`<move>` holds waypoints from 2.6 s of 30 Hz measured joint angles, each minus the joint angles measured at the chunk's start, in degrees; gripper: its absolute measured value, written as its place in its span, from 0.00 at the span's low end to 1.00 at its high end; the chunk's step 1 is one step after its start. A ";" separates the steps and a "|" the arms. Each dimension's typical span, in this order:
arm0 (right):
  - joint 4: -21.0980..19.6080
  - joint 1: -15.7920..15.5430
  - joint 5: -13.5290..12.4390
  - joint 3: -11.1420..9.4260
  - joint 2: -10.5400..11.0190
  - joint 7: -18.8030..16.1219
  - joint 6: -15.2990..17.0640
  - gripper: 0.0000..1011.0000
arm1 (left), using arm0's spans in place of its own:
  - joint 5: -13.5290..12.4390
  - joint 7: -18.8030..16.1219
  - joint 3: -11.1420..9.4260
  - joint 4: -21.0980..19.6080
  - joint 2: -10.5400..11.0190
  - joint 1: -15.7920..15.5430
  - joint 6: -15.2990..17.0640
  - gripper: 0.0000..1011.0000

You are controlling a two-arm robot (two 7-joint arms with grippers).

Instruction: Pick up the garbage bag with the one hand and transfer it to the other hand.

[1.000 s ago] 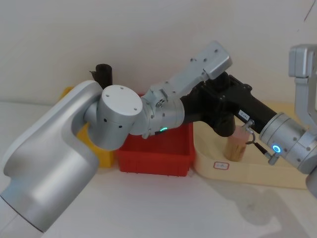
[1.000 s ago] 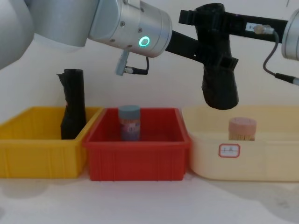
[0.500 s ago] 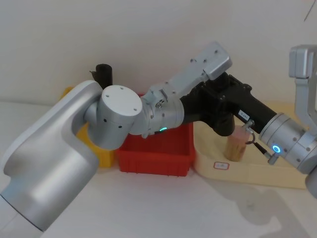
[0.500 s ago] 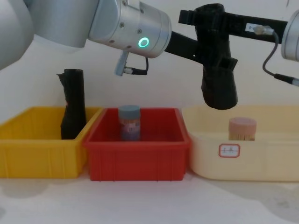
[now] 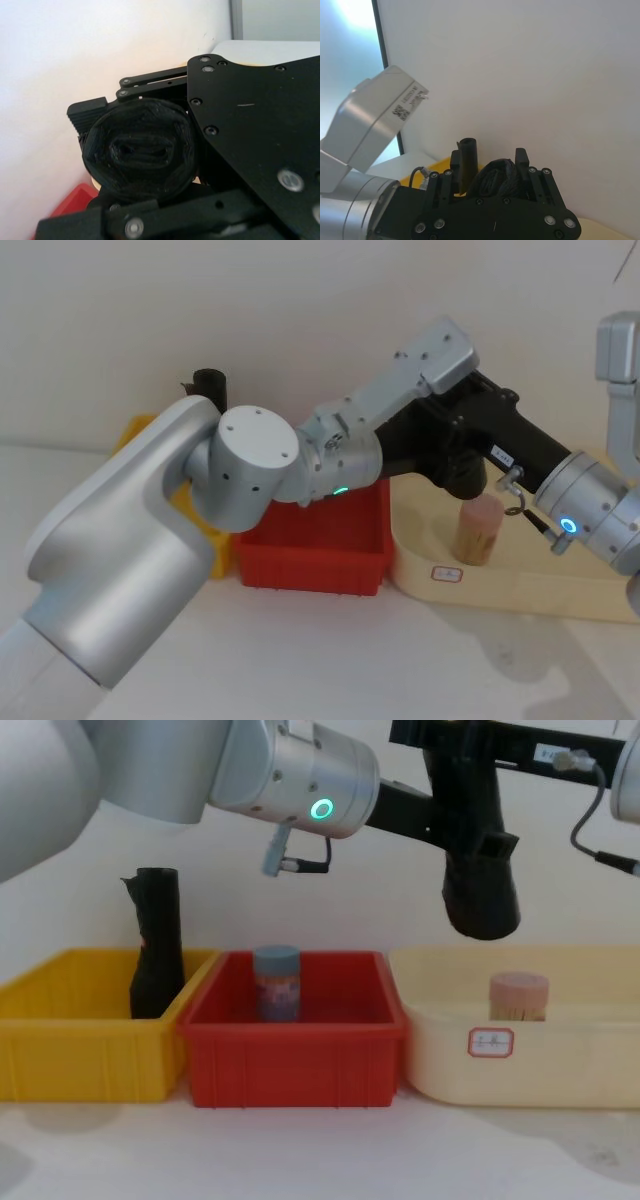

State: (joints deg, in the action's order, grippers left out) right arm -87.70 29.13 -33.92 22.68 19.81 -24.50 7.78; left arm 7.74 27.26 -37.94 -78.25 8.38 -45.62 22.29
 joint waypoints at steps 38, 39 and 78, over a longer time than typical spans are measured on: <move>-0.98 0.05 4.11 -0.45 2.25 6.29 -1.61 0.62 | -1.96 1.39 -0.50 7.81 -3.74 -3.88 -3.63 0.48; -0.99 0.02 4.47 -0.57 2.32 6.62 -1.74 0.62 | -2.08 1.30 -0.49 7.77 -3.71 -3.87 -3.63 0.48; 3.35 2.13 3.33 -1.43 1.35 2.79 -0.68 0.62 | -4.19 -0.95 0.23 6.78 -3.28 -3.77 -4.59 0.48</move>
State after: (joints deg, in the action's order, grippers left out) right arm -84.35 31.26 -30.59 21.25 21.16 -21.71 7.10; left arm 3.54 26.31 -37.71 -71.47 5.10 -49.39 17.70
